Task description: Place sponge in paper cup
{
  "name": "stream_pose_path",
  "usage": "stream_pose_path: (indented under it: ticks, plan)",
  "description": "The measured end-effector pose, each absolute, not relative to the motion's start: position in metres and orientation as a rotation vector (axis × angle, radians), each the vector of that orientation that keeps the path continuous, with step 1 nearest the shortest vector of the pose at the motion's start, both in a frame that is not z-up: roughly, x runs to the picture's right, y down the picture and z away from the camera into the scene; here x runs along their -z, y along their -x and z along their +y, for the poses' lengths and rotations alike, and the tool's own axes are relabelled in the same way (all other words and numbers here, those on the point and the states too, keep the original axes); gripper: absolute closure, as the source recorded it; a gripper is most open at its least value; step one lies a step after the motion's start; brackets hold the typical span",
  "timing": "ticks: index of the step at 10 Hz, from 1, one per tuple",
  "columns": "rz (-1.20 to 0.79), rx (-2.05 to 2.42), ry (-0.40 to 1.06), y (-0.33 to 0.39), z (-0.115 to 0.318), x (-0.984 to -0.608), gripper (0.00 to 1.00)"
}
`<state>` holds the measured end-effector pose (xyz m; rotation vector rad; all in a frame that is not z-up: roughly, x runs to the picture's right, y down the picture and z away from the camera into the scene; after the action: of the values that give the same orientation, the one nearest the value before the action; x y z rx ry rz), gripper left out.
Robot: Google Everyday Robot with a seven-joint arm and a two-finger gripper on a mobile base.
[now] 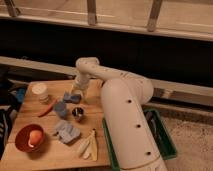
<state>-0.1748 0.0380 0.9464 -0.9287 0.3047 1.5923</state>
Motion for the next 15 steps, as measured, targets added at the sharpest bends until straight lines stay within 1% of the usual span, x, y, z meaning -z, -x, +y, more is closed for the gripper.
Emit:
stream_pose_path:
  ticks: [1,2,3,4,6,7,8,11,15]
  plan:
    - [0.3,-1.598,0.954,0.179,0.042,-0.949,0.42]
    - [0.273,-1.61,1.003,0.183,0.043,-0.951,0.51]
    - [0.249,-1.613,1.046,0.189,0.05,-0.953,0.63]
    - [0.244,-1.606,1.058,0.197,0.053,-0.953,0.71]
    - [0.246,-1.597,1.066,0.196,0.058,-0.952,0.92]
    - [0.239,-1.599,1.062,0.192,0.055,-0.947,0.99]
    - [0.228,-1.602,1.053,0.189,0.053,-0.945,1.0]
    - [0.155,-1.591,1.016,0.192,0.034,-0.92,1.0]
    - [0.036,-1.562,0.932,0.198,-0.003,-0.88,1.0]
